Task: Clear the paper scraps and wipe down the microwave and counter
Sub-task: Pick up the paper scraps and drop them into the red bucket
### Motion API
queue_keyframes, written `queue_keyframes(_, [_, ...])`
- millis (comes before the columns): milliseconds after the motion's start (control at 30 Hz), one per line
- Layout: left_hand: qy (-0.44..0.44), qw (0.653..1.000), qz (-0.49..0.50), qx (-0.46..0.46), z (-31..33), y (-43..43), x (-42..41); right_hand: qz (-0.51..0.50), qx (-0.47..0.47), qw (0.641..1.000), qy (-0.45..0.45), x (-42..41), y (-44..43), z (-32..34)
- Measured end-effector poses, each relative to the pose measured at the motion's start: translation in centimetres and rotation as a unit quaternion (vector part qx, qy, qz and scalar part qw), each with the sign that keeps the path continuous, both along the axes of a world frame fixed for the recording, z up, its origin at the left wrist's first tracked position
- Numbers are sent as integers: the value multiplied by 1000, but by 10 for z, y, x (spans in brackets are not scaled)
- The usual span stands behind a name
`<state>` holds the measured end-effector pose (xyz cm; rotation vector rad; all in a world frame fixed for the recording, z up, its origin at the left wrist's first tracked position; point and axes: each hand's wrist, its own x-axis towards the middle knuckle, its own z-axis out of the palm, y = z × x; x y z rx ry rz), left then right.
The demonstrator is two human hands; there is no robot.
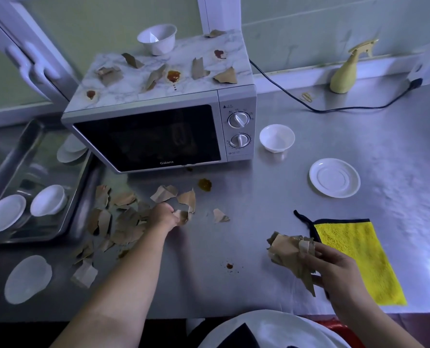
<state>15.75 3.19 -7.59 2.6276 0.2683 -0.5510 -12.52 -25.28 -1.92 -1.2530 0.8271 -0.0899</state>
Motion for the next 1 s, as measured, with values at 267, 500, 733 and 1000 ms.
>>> queue_keyframes(267, [-9, 1000, 18, 8, -2, 0, -6, 2, 7, 1000, -9, 1, -6, 2])
queue_keyframes(500, [-48, 960, 172, -213, 4, 3, -29, 25, 14, 999, -32, 8, -4, 3])
queue_keyframes(733, [31, 922, 117, -367, 81, -7, -96, 72, 36, 996, -47, 28, 15, 0])
queue_keyframes(1000, [123, 916, -48, -378, 135, -42, -155, 158, 101, 979, -75, 52, 45, 12])
